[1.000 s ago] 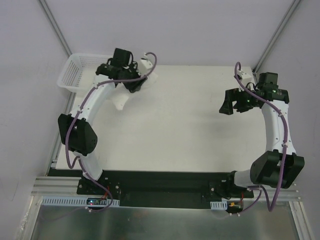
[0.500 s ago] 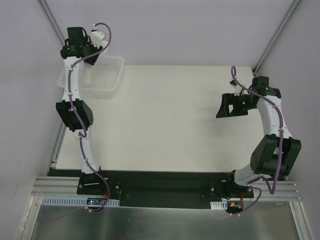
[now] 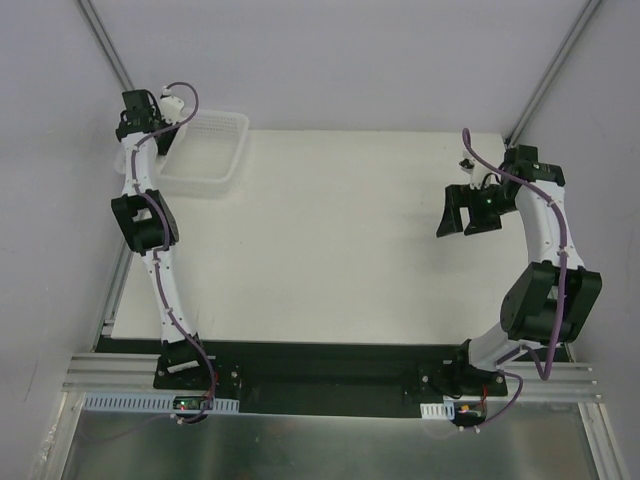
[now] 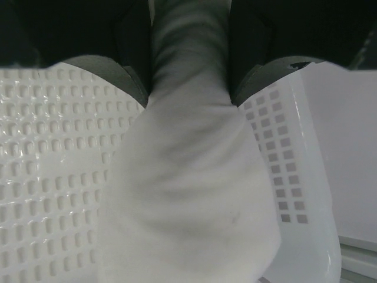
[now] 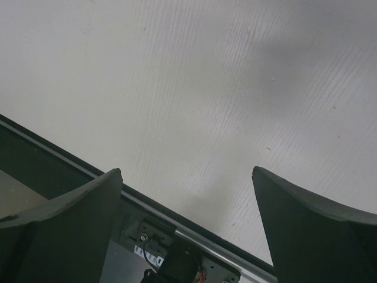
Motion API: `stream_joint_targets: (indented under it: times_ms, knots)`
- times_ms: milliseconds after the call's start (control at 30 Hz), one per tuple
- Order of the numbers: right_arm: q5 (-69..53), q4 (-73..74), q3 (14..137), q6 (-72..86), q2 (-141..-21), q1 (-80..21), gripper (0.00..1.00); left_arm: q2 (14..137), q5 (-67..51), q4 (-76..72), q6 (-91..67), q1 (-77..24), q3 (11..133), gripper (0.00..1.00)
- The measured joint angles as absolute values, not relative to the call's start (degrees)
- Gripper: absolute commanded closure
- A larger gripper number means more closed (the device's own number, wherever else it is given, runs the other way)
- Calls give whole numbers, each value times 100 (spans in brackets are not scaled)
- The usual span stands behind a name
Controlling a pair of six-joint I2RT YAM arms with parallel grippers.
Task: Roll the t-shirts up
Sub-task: Place the T-shirt in the bin.
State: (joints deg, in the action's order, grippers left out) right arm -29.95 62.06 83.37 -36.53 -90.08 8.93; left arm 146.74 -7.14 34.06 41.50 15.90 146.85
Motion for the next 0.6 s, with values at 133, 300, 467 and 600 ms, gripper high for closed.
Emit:
stream_joint_targets:
  times_ms: [133,300,467,600]
  knots:
    - [-2751,6372,8337,-3763,-9043,770,4,14883,-685,3057,4182,1577,14759,100]
    - [-2462,6497,8340,-3924,-9100,534,4,15047,-637,2475,4268,1555,14831,100]
    - [-2235,6654,8506,-4073,-9312,296,4,15218,-552,1992,4429,1538,14868,100]
    - [-2123,6683,8779,-4143,-9542,104,4,15259,-506,1872,4587,1538,14779,100]
